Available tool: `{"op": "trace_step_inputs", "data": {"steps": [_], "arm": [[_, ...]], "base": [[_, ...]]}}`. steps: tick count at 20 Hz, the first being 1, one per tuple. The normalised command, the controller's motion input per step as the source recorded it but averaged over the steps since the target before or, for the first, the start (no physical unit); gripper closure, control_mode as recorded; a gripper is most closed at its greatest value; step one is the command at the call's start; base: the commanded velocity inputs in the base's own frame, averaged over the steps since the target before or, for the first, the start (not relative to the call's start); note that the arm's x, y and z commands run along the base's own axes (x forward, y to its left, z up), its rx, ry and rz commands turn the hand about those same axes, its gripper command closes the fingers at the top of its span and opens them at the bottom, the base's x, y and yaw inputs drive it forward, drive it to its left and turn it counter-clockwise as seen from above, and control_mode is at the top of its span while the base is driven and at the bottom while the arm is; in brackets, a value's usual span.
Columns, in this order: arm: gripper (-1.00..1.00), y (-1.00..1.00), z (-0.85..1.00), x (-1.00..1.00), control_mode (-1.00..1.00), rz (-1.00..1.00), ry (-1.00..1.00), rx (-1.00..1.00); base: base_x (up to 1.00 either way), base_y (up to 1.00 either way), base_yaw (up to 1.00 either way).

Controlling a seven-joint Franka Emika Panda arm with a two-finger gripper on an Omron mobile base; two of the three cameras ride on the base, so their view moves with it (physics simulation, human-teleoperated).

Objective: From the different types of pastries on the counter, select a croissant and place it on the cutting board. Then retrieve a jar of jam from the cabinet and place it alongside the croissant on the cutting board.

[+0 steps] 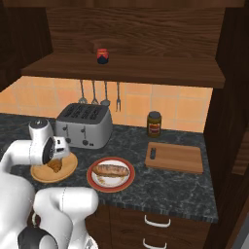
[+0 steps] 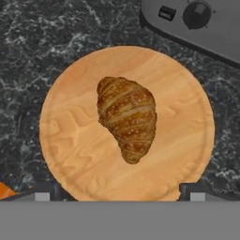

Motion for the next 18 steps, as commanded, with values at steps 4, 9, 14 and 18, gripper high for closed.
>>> {"op": "trace_step_inputs", "data": {"steps": [4,9,14,18], "arm": [[-1.0,0.1,-0.04,0.38,-1.0,0.0,0.0,0.0],[-1.0,0.28,-0.19,0.18,-1.0,0.0,0.02,0.0],[-1.0,0.06,-0.04,0.19,-1.0,0.0,0.0,0.0],[-1.0,0.0,-0.12,0.04,-1.0,0.01,0.0,0.0]], "base": [[0.0,0.0,0.0],[0.0,0.0,0.0],[0.0,0.0,0.0],[0.0,0.0,0.0]]}}
